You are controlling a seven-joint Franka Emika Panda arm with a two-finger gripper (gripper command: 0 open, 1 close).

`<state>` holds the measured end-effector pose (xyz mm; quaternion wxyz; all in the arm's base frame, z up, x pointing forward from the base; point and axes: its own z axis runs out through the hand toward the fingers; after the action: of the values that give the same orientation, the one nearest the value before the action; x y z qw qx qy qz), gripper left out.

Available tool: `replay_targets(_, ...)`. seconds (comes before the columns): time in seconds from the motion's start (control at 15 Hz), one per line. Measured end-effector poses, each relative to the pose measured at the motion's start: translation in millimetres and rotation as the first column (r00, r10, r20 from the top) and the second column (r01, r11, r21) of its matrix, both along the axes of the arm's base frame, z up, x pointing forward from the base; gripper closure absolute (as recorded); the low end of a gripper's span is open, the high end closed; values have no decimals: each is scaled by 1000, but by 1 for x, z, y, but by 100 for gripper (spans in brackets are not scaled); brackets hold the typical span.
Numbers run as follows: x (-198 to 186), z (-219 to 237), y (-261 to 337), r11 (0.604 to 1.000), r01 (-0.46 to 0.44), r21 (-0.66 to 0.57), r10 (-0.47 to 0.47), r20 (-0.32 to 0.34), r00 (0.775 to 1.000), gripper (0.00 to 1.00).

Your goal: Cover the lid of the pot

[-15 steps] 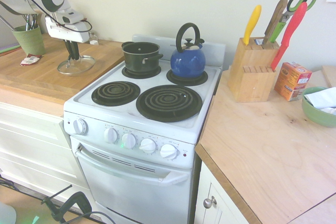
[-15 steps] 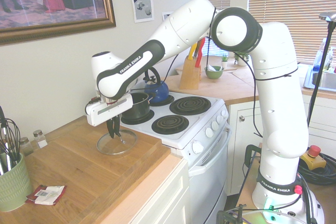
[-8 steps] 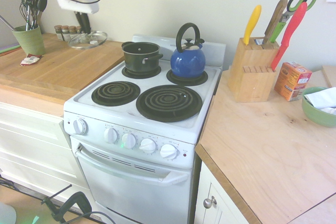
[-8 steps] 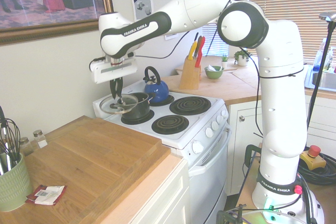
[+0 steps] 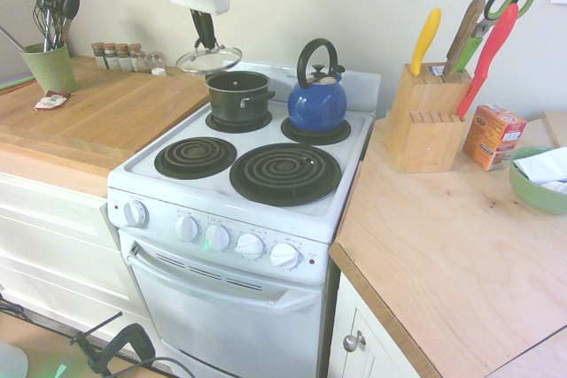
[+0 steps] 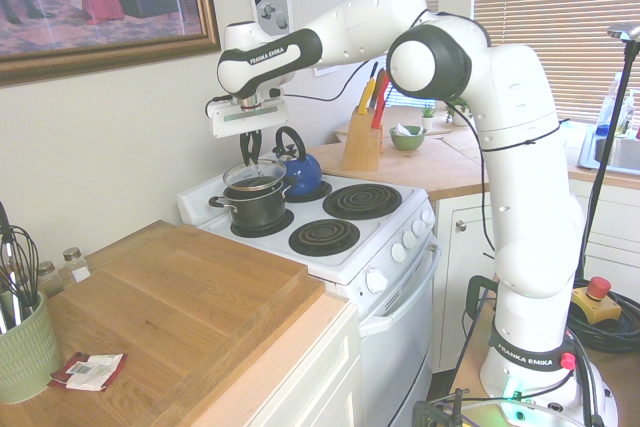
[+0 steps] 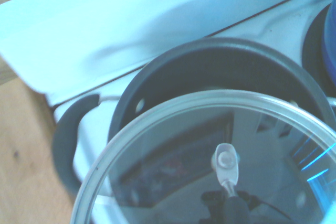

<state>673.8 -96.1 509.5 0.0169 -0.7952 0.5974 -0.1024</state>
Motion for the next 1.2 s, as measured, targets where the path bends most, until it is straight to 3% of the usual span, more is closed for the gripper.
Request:
replay_targets(0.6,47,-30,-33,1000,29,6,-29,-18,999,100)
replay_targets(1.2,59,-48,-36,999,33,15,-32,-66,997,100)
